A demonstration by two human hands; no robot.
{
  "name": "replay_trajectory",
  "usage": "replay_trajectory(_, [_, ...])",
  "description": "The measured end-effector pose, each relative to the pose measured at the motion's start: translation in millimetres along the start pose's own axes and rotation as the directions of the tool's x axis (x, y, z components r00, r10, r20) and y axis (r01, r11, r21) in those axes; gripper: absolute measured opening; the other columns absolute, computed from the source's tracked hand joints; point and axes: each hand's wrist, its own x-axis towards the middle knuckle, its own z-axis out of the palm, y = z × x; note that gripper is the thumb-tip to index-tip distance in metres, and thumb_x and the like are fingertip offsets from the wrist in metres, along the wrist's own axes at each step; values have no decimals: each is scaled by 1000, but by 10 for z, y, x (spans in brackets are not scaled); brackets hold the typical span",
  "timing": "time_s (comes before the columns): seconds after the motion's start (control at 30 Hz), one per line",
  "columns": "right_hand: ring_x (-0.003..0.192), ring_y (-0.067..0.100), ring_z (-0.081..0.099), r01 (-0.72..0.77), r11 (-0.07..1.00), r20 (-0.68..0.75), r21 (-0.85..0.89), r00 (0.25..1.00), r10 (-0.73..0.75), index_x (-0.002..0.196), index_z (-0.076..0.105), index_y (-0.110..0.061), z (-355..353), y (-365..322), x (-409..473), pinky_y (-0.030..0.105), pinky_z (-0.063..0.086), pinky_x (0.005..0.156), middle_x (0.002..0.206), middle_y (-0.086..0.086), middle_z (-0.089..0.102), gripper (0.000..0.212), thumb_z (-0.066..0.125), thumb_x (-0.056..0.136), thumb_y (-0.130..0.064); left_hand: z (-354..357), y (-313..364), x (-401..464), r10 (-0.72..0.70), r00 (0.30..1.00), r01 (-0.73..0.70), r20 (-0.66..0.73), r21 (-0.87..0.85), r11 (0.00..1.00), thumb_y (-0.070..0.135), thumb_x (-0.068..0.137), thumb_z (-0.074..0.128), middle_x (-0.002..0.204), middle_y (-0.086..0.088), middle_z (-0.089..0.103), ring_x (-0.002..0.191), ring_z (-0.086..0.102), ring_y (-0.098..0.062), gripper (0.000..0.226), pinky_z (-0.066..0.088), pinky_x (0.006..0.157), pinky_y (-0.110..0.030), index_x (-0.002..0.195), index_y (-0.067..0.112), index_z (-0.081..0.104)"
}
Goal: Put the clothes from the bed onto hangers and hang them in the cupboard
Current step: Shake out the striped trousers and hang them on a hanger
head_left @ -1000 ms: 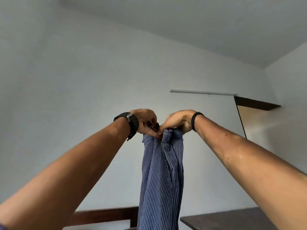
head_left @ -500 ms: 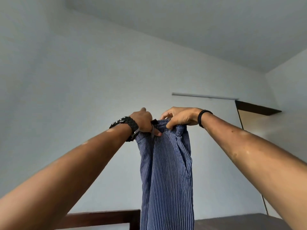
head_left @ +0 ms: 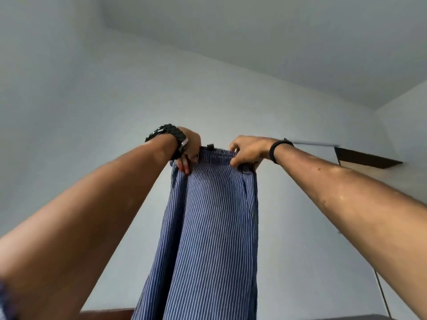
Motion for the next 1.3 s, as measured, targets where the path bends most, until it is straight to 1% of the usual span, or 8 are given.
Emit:
replay_trajectory(0.13, [108,29,52,140,977,-595,-159,776,-208,123,51,-10,-307,-57,119,31,41,81,118,12,55,38,57,85,-13,-200,125,28,334,620,-164,-709,300,940,-4,88,41,121,-21,45,105,55,-42,34,46,84,-48,121,2,43])
replay_trajectory(0.4, [67,14,57,156,926,-65,343,988,-142,110,52,-18,-621,-60,-6,28,50,59,82,6,58,30,58,88,1,-595,102,-174,71,991,-64,-112,66,996,13,95,56,79,-20,72,85,69,-36,34,56,64,-34,119,-10,50])
replay_trajectory(0.7, [50,4,54,391,690,-336,609,915,-222,90,52,-17,-905,-179,-22,17,47,48,75,7,50,28,45,92,9,-998,113,-273,212,753,-186,-623,107,977,14,87,66,77,-15,64,56,61,-27,15,50,47,-26,97,3,61])
replay_trajectory(0.87, [66,11,61,55,714,145,698,965,-217,94,55,-14,-243,11,114,21,55,59,84,8,59,29,41,95,11,-538,-227,-51,-87,996,88,-20,44,995,13,92,60,66,-6,69,54,65,-14,19,56,52,-24,106,0,61])
replay_trajectory(1.03, [69,13,63,-115,955,547,274,835,-56,92,66,-13,773,219,252,20,53,54,98,11,62,36,38,95,9,449,-557,341,-208,804,225,557,39,974,-6,96,38,130,-22,56,115,59,-34,31,56,77,-37,124,-5,50])
replay_trajectory(1.13, [83,19,61,9,997,-1,71,1000,-9,97,73,-12,881,252,509,17,49,65,106,12,66,42,39,88,11,546,-496,568,-52,998,52,18,5,999,-5,92,47,124,-20,60,108,63,-34,29,53,81,-37,119,-3,56])
replay_trajectory(1.2, [98,27,57,97,995,-547,12,834,-75,101,71,-12,745,246,684,25,45,83,112,13,58,41,41,85,10,443,-399,645,140,804,-126,-578,64,990,-2,90,46,120,-20,55,105,58,-37,28,48,85,-43,117,2,53])
replay_trajectory(1.3, [105,31,50,249,967,-765,-48,614,-196,103,67,-11,440,232,869,29,38,94,111,13,47,37,41,87,9,115,-368,651,251,556,-295,-792,94,951,-4,85,42,114,-19,53,103,53,-37,28,46,84,-44,112,2,50])
